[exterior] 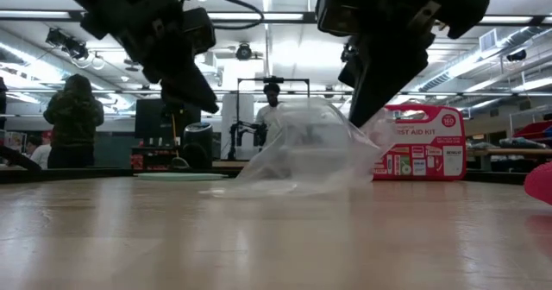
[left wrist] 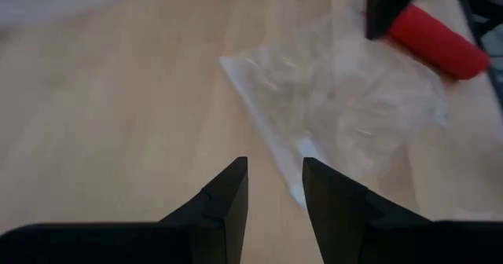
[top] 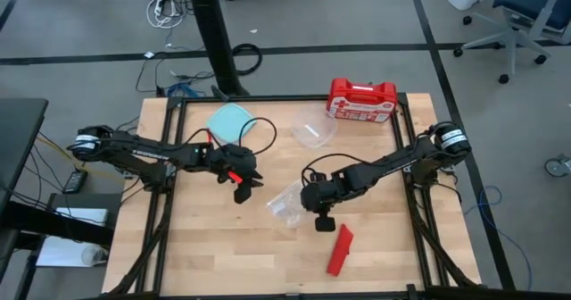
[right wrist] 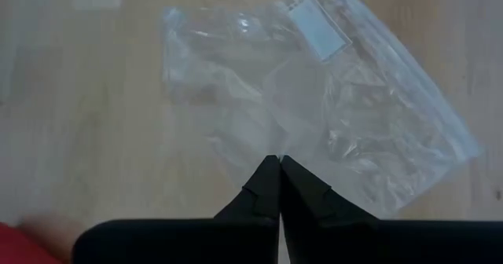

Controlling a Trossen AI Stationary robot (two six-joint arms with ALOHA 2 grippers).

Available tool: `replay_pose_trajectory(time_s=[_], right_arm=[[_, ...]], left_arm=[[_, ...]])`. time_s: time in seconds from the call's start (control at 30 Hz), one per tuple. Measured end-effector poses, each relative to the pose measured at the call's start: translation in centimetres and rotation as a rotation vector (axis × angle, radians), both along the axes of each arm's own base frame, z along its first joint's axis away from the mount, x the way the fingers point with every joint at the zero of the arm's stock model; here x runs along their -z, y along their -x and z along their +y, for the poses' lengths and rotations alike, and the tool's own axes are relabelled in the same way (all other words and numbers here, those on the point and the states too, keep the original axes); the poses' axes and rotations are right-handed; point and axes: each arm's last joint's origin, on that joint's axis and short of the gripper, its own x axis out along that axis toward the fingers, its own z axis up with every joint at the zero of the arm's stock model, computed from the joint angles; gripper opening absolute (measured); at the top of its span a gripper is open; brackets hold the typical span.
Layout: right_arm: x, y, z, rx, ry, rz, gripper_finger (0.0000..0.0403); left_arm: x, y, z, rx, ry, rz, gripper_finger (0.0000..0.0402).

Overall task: Roll bandage
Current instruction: Open the transparent zip bag

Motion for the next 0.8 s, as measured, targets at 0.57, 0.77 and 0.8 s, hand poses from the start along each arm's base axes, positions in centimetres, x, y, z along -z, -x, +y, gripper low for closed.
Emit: replay_pose_trajectory(time_s=[0.57, 0.77, 0.8], right_arm=[[0.0, 0.0, -1.7, 0.018, -0.019, 0.067, 0.0174], [-2.0, -0.5, -1.7, 0.006, -0.016, 0.047, 0.0199], [-2.1, -0.9, -1.8, 0.013, -0.01, 0.01, 0.0199]], left_arm=[[0.5, -0.1, -0.1, -0.032, 0.085, -0.004, 0.0152], [0.4, -0.2, -0.8, 0.007, 0.096, -0.013, 0.0153], [0.4, -0.2, -0.9, 0.011, 0.098, -0.012, 0.0153]])
